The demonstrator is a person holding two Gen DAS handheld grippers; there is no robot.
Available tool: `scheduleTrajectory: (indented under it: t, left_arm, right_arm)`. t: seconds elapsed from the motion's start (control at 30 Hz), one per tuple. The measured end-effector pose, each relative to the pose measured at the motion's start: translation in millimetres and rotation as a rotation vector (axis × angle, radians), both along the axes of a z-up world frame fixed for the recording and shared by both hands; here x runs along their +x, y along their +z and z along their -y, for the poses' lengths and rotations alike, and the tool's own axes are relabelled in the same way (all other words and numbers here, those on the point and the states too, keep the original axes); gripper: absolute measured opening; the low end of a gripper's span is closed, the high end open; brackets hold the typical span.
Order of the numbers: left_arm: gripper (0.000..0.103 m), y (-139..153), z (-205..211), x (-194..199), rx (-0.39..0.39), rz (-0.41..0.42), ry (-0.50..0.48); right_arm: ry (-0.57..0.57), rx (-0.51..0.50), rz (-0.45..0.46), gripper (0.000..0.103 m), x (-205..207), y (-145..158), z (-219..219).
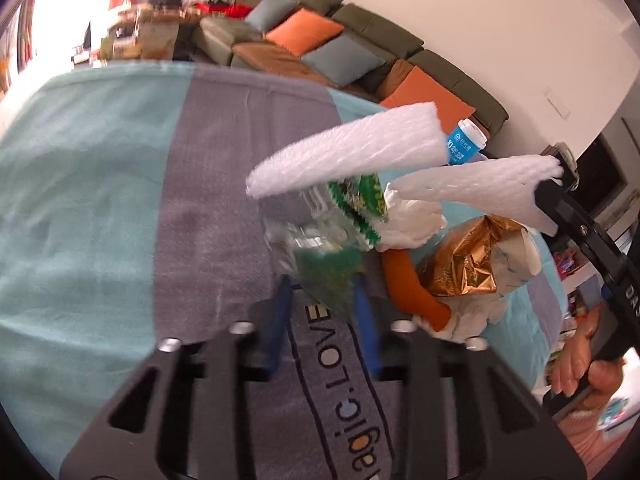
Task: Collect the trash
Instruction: 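Grasp the clear snack bag with the left gripper while the right grasps white foam nets, then lift the snack bag and foam nets and move them toward the bin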
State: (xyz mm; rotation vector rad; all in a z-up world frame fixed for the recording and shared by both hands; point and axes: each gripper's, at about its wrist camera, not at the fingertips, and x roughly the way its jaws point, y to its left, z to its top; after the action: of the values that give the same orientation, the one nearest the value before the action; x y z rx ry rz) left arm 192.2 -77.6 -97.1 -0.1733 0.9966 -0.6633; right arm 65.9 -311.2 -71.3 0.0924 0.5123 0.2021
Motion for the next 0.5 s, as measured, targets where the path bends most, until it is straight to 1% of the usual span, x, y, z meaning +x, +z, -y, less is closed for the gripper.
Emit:
scheduleTrajectory:
  t: [0.03,0.1,0.17,0.3,0.5]
  left_arm:
    - [0.010,-2,1,1,-0.011,-0.008,-0.004]
    - [0.004,-3,0,2,-0.014,-0.010,-0.003]
    - [0.004,-4,-2,1,-0.022,-0.008,-0.005]
    - [0.003,3,-11,-7,-0.036,0.022,-0.001]
    - [0.003,18,-32,-29,-0.026,0.075,0.030]
  right_arm:
    - [0.001,-0.001,0.002,0.013,0,0,0]
    - [0.002,0.000,0.007,0.013,-1,1,1]
    - [0.003,0.002,0.015,0.013,-2,4,1]
    - [0.008,0.012,0.030,0.013,-7,9,-1]
    - [0.043,0.015,0.065,0.013,-15,21,-10]
